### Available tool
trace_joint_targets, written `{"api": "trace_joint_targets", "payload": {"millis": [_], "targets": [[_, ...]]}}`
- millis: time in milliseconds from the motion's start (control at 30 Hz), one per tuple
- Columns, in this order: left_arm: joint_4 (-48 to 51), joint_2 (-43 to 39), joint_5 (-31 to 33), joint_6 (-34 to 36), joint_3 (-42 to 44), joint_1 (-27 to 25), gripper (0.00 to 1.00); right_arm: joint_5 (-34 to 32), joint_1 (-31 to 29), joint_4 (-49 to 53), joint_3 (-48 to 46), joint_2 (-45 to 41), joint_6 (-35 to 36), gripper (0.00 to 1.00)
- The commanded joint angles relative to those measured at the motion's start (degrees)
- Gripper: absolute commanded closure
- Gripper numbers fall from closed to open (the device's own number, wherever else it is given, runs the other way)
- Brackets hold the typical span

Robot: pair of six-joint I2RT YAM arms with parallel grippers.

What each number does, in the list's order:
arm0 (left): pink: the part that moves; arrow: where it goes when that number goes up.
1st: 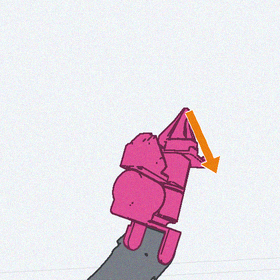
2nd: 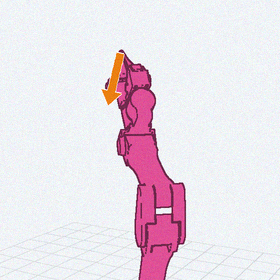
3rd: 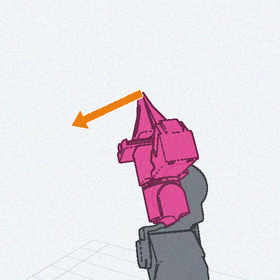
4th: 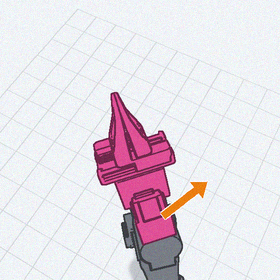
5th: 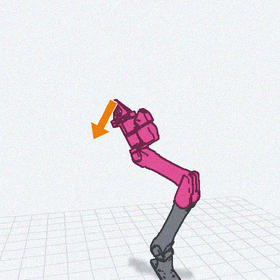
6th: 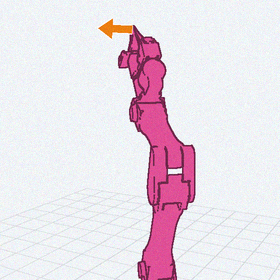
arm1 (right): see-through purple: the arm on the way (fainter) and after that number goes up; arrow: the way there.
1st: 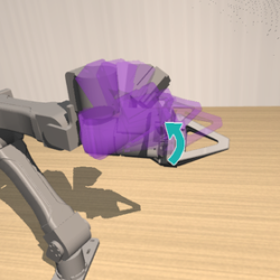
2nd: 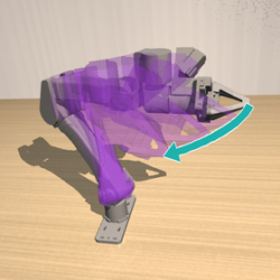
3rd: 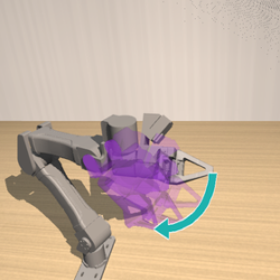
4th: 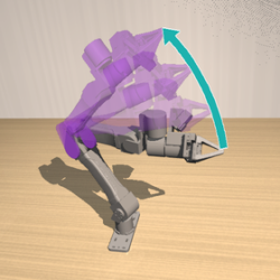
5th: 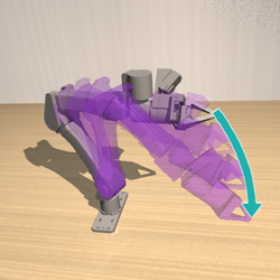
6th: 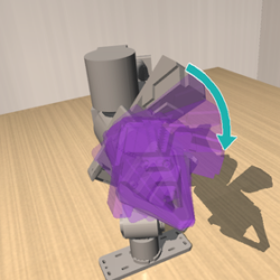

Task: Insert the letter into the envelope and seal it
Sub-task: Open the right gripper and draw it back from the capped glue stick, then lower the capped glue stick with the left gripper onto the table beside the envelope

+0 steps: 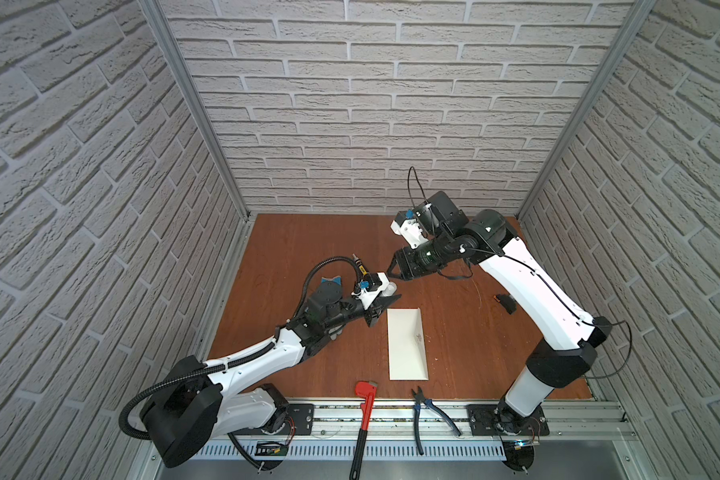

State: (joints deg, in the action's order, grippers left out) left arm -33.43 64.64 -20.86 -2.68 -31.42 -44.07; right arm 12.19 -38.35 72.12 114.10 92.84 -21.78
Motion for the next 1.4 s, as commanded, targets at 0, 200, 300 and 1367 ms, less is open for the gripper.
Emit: {"api": "trace_joint_targets", "payload": {"millis": [0,200,300,1367], "targets": [[4.27,-4.48,6.42,-2.81,2.24,-0.05,1.00,-3.82,0.71,-13.39,-9.60,-9.28,1.68,0.48],[11.11,-8.19,13.15,-10.29,5.79,-0.24,1.00,-7.31,1.54,-28.09,-28.49,-21.31,4.00,0.48],[13.98,-8.47,16.92,-15.16,7.42,-0.66,1.00,-8.73,1.78,-29.48,-33.28,-23.39,4.47,0.48],[21.34,7.43,36.33,-38.23,9.41,-6.56,1.00,-8.31,1.83,-29.69,-45.99,-22.88,1.59,0.48]]}}
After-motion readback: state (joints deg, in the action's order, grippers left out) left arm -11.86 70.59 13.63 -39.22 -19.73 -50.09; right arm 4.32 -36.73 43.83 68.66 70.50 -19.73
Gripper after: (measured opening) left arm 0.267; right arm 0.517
